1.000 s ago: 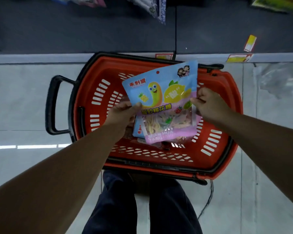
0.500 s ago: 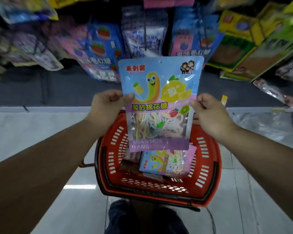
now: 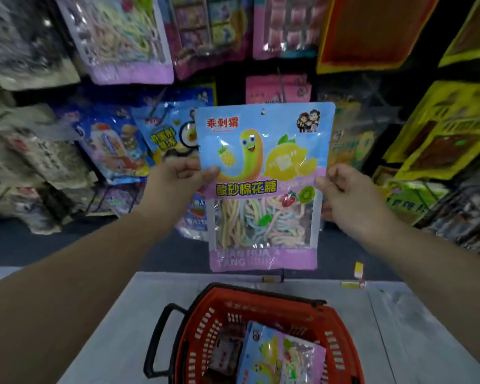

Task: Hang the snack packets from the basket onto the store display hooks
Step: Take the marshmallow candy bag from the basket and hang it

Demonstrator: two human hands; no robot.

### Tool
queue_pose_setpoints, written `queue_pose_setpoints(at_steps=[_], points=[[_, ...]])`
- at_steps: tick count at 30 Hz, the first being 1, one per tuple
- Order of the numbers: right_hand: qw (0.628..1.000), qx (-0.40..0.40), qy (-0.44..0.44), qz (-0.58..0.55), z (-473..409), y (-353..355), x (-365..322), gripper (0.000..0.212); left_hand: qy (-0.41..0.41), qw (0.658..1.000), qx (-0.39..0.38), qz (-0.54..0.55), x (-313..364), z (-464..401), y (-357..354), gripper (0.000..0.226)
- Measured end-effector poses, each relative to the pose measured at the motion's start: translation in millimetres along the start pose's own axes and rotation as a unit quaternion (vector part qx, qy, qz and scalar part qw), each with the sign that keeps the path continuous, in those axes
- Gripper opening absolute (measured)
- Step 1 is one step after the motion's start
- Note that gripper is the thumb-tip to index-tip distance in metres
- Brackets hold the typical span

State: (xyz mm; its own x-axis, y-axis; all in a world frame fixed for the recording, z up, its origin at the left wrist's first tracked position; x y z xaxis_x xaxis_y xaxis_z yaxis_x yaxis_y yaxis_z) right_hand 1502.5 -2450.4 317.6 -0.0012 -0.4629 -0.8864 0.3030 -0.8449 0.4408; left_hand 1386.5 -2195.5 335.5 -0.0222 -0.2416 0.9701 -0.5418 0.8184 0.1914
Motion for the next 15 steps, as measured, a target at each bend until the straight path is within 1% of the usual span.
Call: queue_pose_setpoints(at_steps=[3, 7, 11, 12, 15], points=[[0.999, 0.011, 0.036, -0.012, -1, 17, -44, 0.023, -0.012, 1.000, 0.020, 0.016, 31, -16, 10, 0.014], [0.998, 0.022, 0.054, -0.001, -6, 31, -80, 0.021, -0.028, 0.998, 0.042, 0.034, 60, -33, 19, 0.006], [0.997, 0.025, 0.075, -0.006, -12, 36, -109, 0.022, -0.040, 0.997, 0.058, 0.046, 86, -44, 27, 0.015], [0.996, 0.025, 0.080, -0.005, -13, 36, -115, 0.023, -0.042, 0.996, 0.062, 0.048, 91, -46, 30, 0.014], [0.996, 0.011, 0.083, 0.009, -16, 29, -128, 0.039, -0.049, 0.994, 0.073, 0.058, 100, -50, 40, 0.005]])
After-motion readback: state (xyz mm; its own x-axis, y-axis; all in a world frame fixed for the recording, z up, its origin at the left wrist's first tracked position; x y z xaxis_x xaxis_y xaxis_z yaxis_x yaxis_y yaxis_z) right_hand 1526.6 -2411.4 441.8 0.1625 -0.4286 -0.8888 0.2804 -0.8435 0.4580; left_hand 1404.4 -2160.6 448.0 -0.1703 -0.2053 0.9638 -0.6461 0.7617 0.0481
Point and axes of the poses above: each hand's wrist, its own z-axis away from the middle knuckle, its own y-axis out of the back of the hand, x = y × z, the point moved 10 cm from there along -z, towards the middle knuckle, and after that the axes turned 8 degrees about -y, right-handed, at the moved point
